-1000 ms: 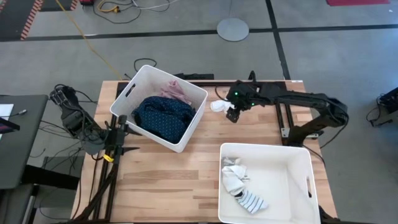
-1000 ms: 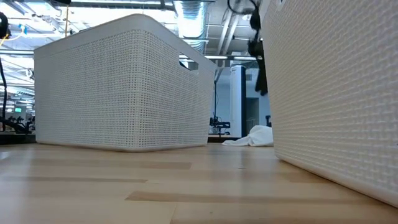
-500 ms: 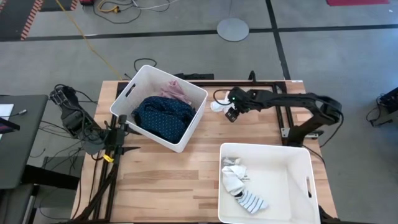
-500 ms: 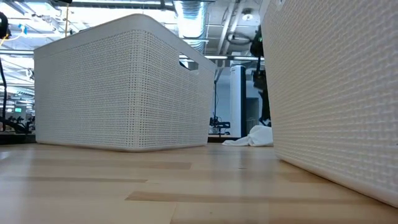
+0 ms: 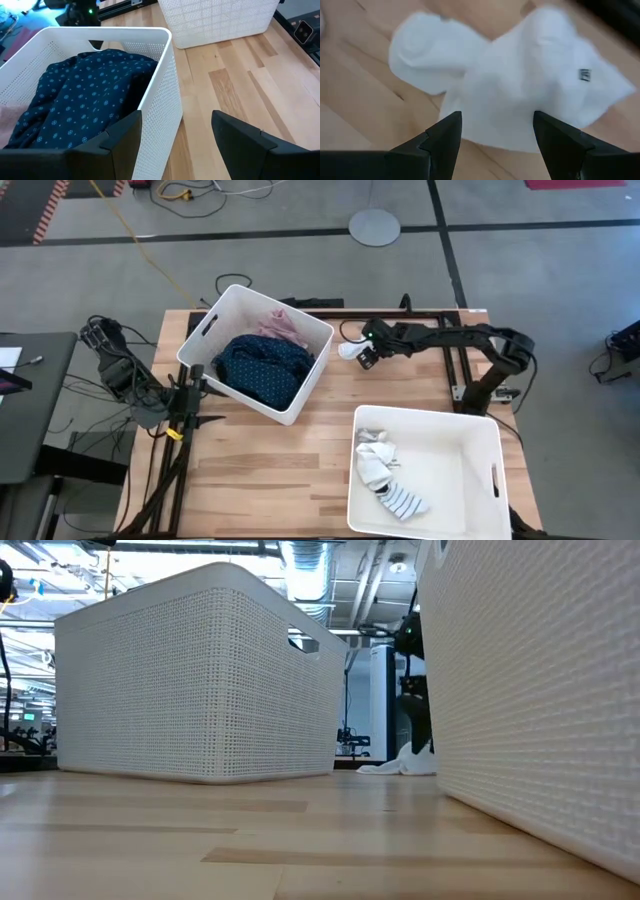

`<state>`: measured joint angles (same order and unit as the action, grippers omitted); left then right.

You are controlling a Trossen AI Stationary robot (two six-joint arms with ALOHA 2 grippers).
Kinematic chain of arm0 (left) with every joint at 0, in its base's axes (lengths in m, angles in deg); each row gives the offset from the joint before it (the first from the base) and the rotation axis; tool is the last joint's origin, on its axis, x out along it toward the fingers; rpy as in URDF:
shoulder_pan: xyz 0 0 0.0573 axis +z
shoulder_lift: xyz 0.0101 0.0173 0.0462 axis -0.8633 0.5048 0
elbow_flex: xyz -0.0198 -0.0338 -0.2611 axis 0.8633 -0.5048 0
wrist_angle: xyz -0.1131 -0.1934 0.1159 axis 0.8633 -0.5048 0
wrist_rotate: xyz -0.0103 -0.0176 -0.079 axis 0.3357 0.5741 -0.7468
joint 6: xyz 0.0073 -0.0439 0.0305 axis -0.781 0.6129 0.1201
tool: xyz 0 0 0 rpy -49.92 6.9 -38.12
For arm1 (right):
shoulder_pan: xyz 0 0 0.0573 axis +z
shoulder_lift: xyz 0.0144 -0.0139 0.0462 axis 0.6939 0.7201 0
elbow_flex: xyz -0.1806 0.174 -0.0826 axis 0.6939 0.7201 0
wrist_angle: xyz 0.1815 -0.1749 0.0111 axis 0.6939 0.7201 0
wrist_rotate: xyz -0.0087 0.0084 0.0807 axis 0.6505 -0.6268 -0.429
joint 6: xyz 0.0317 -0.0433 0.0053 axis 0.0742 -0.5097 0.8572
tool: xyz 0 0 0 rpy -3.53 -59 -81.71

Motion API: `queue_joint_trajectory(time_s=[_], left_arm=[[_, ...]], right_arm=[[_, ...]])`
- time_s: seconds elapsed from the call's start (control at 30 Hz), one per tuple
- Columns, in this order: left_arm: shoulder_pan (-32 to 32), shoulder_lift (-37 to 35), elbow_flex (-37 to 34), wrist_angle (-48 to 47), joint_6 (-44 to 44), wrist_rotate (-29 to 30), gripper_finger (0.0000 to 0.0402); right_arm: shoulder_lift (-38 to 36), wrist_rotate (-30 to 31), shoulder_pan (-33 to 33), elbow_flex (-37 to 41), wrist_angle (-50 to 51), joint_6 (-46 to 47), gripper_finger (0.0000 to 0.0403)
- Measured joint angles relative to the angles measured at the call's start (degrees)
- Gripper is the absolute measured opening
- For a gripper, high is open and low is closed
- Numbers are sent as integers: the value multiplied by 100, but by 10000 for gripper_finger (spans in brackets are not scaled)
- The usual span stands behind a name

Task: Sort clothes
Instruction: Put the white sock into the bottom white laundry bin

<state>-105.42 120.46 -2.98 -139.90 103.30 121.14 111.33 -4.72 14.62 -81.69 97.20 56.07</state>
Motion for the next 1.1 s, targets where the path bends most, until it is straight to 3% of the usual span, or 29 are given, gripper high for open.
queue_joint_trajectory(time_s=[0.37, 0.5, 0.73, 0.93, 1.1], left_arm=[[0, 0, 0, -1, 0, -12, 233], [0, -2, -103, 12, 25, -15, 233], [0, -2, -332, 78, 38, -15, 233], [0, -4, -334, 150, 39, -15, 233], [0, -4, -336, 350, -109, -13, 233]], right_arm=[[789, 449, -2, -22, -148, 373, 258], [905, 468, -1, -27, -162, 368, 201], [830, 476, 142, -14, -119, -19, 20], [416, 343, 436, 26, 338, 98, 11], [-375, 371, 874, 20, 494, 210, 2]])
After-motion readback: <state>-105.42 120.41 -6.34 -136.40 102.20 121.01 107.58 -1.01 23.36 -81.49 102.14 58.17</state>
